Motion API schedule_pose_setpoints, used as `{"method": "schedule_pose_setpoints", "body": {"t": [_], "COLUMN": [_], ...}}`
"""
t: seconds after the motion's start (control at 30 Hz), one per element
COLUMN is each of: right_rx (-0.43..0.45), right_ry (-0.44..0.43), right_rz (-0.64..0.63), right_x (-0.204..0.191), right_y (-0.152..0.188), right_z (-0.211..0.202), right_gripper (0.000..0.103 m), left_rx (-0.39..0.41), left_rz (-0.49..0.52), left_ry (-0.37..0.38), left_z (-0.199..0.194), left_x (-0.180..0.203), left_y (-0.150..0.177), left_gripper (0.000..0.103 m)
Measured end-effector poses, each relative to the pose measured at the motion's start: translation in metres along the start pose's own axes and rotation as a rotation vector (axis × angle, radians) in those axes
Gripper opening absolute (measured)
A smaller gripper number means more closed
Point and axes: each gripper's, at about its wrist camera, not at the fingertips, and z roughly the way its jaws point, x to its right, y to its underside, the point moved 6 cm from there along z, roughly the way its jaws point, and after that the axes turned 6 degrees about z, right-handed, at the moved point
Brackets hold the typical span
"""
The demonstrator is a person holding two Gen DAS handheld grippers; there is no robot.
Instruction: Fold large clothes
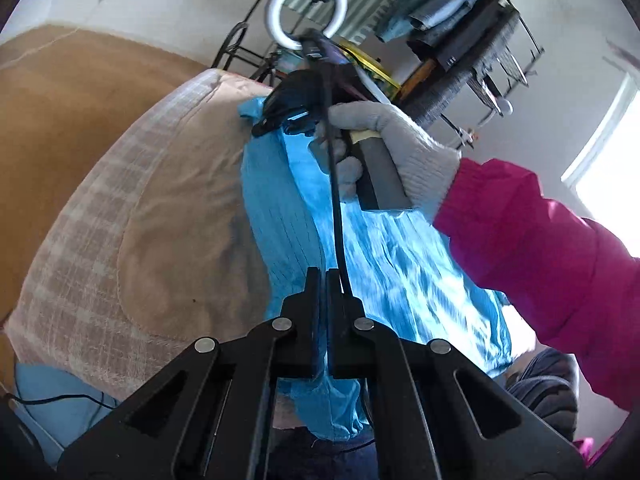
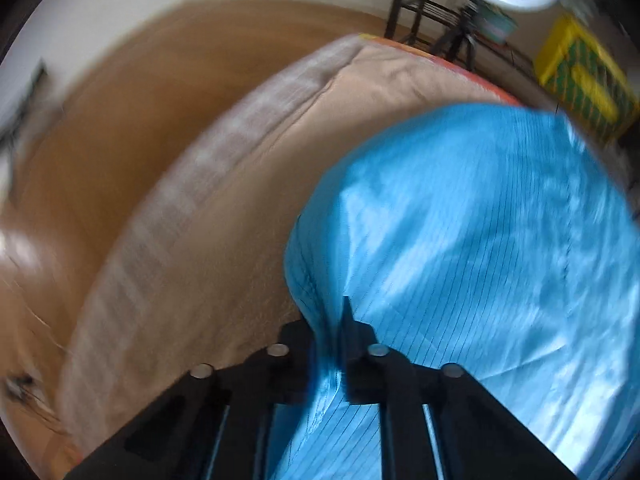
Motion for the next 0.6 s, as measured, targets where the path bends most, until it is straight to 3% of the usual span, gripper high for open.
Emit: {"method": "schedule_pose_setpoints", "body": {"t": [0.07,0.17,0.23,0.3,0.37,0.47,0.5,0.53,0.6], "right_rx": [0.041,0.054,0.063,0.074,0.080,0.080,0.079,0.080,0.087], "right_ry": [-0.144,-0.231,-0.245,-0.262,-0.282,-0.297,-0.300,-0.301,-0.308], "right_rz": [0.165,0.325,0.359,0.370,0.365,0.332,0.313,0.300,0.279], "right_x": [0.031,0.072,0.085,0.090,0.087,0.073,0.066,0.062,0.054], "right_y": [0.001,0.010,0.012,0.011,0.008,0.003,0.001,0.000,-0.001], "right_z": [-0.014,-0.020,-0.021,-0.023,-0.023,-0.024,-0.025,-0.026,-0.029], "right_gripper": [0.002,0.001,0.001,0.001,0.001,0.001,0.001,0.001,0.001], "left_rx": [-0.017,-0.010,0.001,0.016,-0.003,-0.037,-0.052,-0.068,-0.088], "left_rz": [0.027,-0.020,-0.080,-0.168,-0.223,-0.209,-0.196,-0.187,-0.140], "left_ry": [0.019,0.013,0.014,0.020,0.055,0.068,0.082,0.089,0.064], "left_z": [-0.001,-0.009,-0.013,-0.015,-0.008,0.005,0.011,0.016,0.024], "left_x": [0.006,-0.006,-0.022,-0.044,-0.058,-0.059,-0.055,-0.051,-0.038], "left_y": [0.005,0.013,0.019,0.025,0.029,0.032,0.034,0.035,0.036], "left_gripper": [0.000,0.006,0.046,0.054,0.054,0.054,0.039,0.012,0.007]}}
